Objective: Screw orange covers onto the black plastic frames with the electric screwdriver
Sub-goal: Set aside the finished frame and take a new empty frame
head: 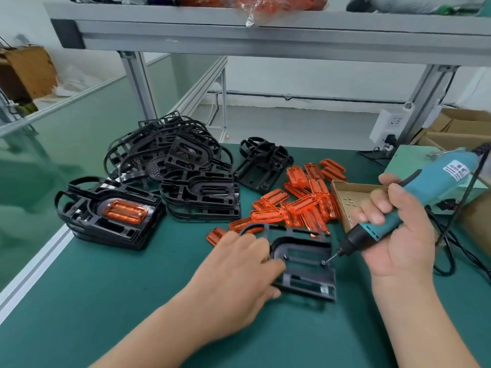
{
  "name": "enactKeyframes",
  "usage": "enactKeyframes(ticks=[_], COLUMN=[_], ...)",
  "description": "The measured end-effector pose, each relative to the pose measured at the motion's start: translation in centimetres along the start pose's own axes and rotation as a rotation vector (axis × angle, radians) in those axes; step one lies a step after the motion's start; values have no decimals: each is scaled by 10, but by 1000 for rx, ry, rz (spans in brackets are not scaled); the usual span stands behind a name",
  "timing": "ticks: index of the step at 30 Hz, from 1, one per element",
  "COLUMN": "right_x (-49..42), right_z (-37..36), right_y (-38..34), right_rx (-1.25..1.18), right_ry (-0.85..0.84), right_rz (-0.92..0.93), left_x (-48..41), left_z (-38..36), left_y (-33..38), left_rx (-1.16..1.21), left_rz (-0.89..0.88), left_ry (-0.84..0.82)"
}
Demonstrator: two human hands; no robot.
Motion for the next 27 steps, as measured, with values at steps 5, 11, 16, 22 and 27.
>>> enactKeyframes(ticks=[5,11,16,22,27], right_x=[-1,-2,-3,-4,-5], right_z=[4,6,8,12,12], right_y=[-3,-4,-4,-2,0], right_rx=[12,36,22,-20,-28], right_ry=[15,38,53,66,67], right_rz=[-7,-22,-20,-28,-43], left_x=[9,13,6,-62,-86], left_z=[-6,-7,0,-9,-38], left_y=[21,24,8,-79,-102], left_rx=[26,76,309,202,66], left_rz=[-56,-87,-22,423,428], left_ry=[-10,-13,8,-23,-220])
Point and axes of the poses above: each hand's wrist, its own x-axis away from the middle knuckle, its own z-axis out of the back of the hand, y = z × x, the point moved 6 cm from there along -x, towards the middle knuckle, and after that the axes turned 2 degrees about -x, right-handed, at the moved point
